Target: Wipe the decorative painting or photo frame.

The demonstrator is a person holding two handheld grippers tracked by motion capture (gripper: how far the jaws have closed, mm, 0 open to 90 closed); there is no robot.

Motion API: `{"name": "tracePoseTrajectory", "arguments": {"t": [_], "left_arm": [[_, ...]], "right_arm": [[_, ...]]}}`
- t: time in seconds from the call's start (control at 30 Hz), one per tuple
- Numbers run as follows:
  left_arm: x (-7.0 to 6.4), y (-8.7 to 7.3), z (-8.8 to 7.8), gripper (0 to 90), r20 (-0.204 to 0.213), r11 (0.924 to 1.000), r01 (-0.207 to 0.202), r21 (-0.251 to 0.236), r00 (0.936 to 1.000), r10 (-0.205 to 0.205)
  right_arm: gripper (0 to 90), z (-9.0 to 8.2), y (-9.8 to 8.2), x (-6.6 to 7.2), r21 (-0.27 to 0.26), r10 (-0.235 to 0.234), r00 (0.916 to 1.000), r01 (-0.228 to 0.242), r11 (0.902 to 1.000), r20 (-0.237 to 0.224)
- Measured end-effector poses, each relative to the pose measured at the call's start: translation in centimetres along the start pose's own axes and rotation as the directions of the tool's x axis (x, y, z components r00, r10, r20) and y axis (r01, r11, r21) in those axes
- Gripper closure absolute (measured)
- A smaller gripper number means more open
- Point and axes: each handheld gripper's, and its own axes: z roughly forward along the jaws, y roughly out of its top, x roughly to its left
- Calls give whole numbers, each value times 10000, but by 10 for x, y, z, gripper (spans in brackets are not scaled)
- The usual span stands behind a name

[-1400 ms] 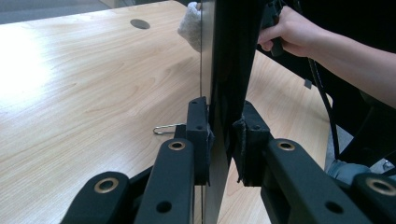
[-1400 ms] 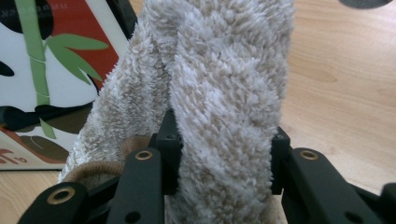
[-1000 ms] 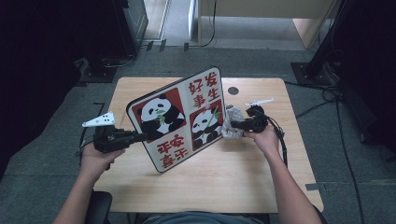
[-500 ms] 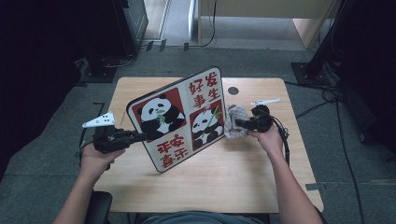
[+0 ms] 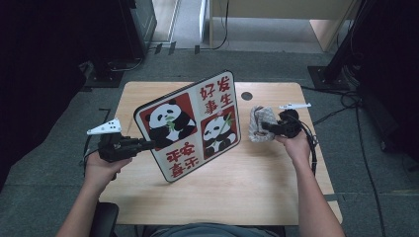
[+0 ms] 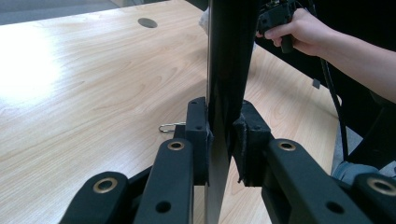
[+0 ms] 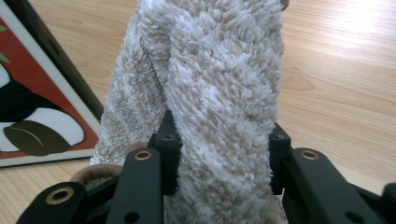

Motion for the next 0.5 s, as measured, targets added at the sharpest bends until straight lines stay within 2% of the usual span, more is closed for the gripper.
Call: {"name": "tracePoseTrajectory", "arguments": {"t": [0.13, 0.37, 0.5], "left_arm": [[0, 0, 0, 783, -2, 10000, -5, 21, 10000, 5], [0, 0, 0, 783, -19, 10000, -10, 47, 10000, 10], [0, 0, 0, 782, -2, 10000, -1, 56, 10000, 1]], "right_arm": [[611, -2, -2, -7, -90, -22, 10000, 22, 10000, 82], [603, 1, -11, -22, 100, -5, 9986, -1, 10000, 537], [595, 10, -17, -27, 589, -185, 9970, 140, 9982, 753]]}}
